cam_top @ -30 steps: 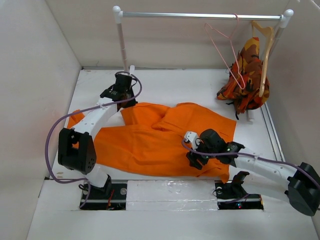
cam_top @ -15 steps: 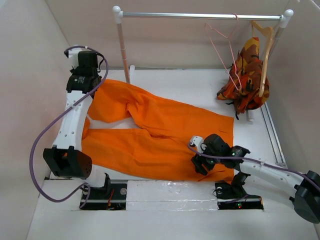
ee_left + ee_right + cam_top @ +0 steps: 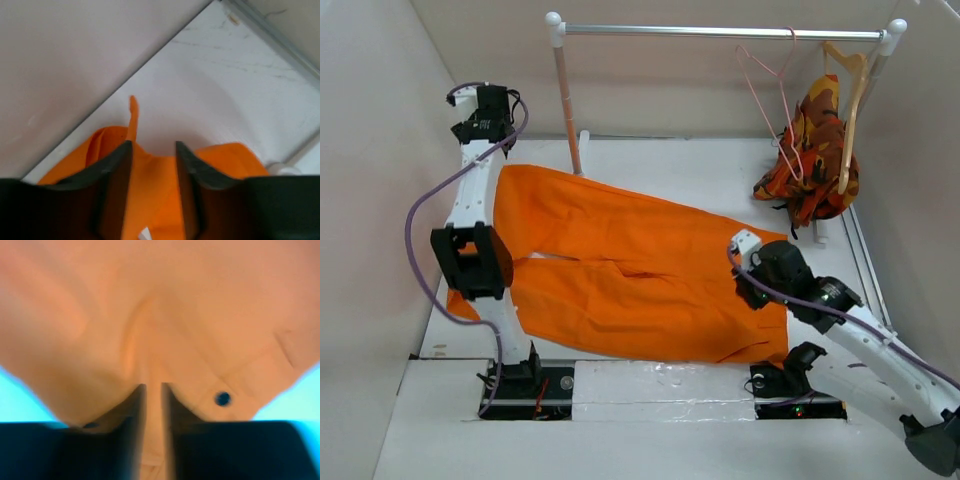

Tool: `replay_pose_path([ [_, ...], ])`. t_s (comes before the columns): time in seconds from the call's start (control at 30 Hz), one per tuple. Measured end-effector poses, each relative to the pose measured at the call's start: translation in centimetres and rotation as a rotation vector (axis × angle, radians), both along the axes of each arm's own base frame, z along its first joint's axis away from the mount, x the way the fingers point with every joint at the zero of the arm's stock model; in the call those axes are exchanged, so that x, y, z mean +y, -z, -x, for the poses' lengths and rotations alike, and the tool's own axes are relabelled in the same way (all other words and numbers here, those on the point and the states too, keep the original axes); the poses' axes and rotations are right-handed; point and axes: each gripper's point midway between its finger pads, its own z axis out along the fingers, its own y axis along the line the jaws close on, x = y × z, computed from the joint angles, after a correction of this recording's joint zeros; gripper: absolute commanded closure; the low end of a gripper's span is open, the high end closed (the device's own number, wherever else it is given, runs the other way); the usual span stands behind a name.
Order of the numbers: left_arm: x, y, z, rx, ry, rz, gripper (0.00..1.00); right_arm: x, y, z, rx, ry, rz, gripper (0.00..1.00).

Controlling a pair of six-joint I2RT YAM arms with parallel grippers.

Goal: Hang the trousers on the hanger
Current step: Flatten out the trousers at the center of the board.

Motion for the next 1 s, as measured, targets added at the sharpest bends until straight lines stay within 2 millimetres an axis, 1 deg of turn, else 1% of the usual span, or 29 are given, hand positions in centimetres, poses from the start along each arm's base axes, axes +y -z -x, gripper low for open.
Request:
replay_pose_path([
  [0.03,0.5,1.6,-1.0,0.029,-0.01,0.015,0.49,-0.7,-0.9,-1.0,-0.034,0.044,-0.003,0.93],
  [0.07,0.7,3.2,-1.8,0.055,-0.012,0.03,0.33,-0.9,-1.1,-1.1,-0.04,0.056,-0.007,0.99],
  [0.1,0.6,4.4,-2.2,0.078,-0.01,0.042,0.32,-2.4,-1.7,-2.4,-0.073,0.14,-0.005,0.99],
  [0.13,0.1,5.6,-2.4,0.102,0.003,0.055,0.31,-3.3,-1.7,-2.8,-0.078,0.188,-0.002,0.97],
  [0.17,-0.7,6.4,-2.5,0.117,0.022,0.062,0.31,-4.1,-1.6,-3.3,-0.08,0.225,-0.001,0.9],
  [0.2,-1.9,6.8,-2.3,0.121,0.049,0.067,0.32,-4.9,-1.4,-3.8,-0.082,0.27,-0.001,0.67],
  [0.23,-3.7,7.1,-1.8,0.128,0.09,0.068,0.33,-5.8,-1.0,-4.3,-0.079,0.32,-0.003,0.56],
  [0.27,-6.1,7.2,-1.0,0.127,0.145,0.068,0.35,-6.6,-0.6,-4.6,-0.076,0.362,0.0,0.41],
  [0.3,-9.1,7.2,0.0,0.116,0.218,0.068,0.35,-7.4,-0.2,-5.1,-0.075,0.403,0.0,0.37],
  [0.33,-13.0,7.0,1.6,0.113,0.312,0.064,0.35,-8.3,0.3,-5.5,-0.073,0.445,-0.003,0.33],
  [0.37,-17.7,6.7,3.3,0.093,0.428,0.066,0.35,-9.1,0.8,-6.0,-0.066,0.486,-0.011,0.29],
  [0.4,-22.9,6.4,5.5,0.07,0.566,0.083,0.36,-9.8,1.3,-6.4,-0.06,0.522,-0.017,0.27],
  [0.43,-28.2,6.3,8.1,0.054,0.716,0.112,0.36,-10.6,2.0,-6.7,-0.047,0.559,-0.025,0.25],
  [0.47,-32.8,6.3,10.9,0.036,0.851,0.152,0.36,-11.6,2.8,-7.0,-0.029,0.604,-0.036,0.24],
  [0.5,-36.9,6.7,14.2,0.032,0.987,0.204,0.36,-12.6,3.6,-7.3,-0.014,0.648,-0.047,0.22],
  [0.53,-39.8,7.5,17.6,0.05,1.103,0.252,0.35,-13.5,4.3,-7.6,-0.001,0.688,-0.057,0.21],
  [0.57,-41.6,8.6,20.4,0.075,1.189,0.289,0.35,-14.4,5.1,-7.9,0.007,0.727,-0.07,0.19],
  [0.6,-42.6,9.8,22.7,0.109,1.247,0.315,0.34,-15.1,5.9,-8.0,0.024,0.757,-0.084,0.19],
  [0.67,-44.0,12.1,26.2,0.178,1.335,0.339,0.32,-15.9,7.4,-8.5,0.058,0.787,-0.113,0.17],
  [0.73,-45.1,13.5,28.7,0.228,1.4,0.338,0.32,-15.7,8.6,-9.1,0.085,0.778,-0.141,0.17],
  [0.8,-46.5,14.0,30.8,0.25,1.471,0.349,0.32,-15.1,9.4,-10.1,0.083,0.753,-0.181,0.18],
  [0.87,-47.7,14.0,32.6,0.258,1.54,0.376,0.32,-14.4,9.2,-11.5,0.041,0.723,-0.24,0.23],
  [0.9,-48.0,14.0,33.1,0.261,1.559,0.385,0.32,-14.1,9.1,-12.0,0.023,0.713,-0.269,0.27],
  [0.93,-48.2,14.0,33.5,0.259,1.575,0.395,0.32,-13.8,9.1,-12.3,0.008,0.705,-0.29,0.37],
  [0.97,-48.4,14.1,33.6,0.258,1.583,0.401,0.32,-13.5,9.1,-12.4,-0.002,0.704,-0.312,0.53],
  [1.0,-48.3,14.3,33.7,0.26,1.584,0.401,0.33,-13.3,9.2,-12.2,-0.005,0.706,-0.33,0.6],
])
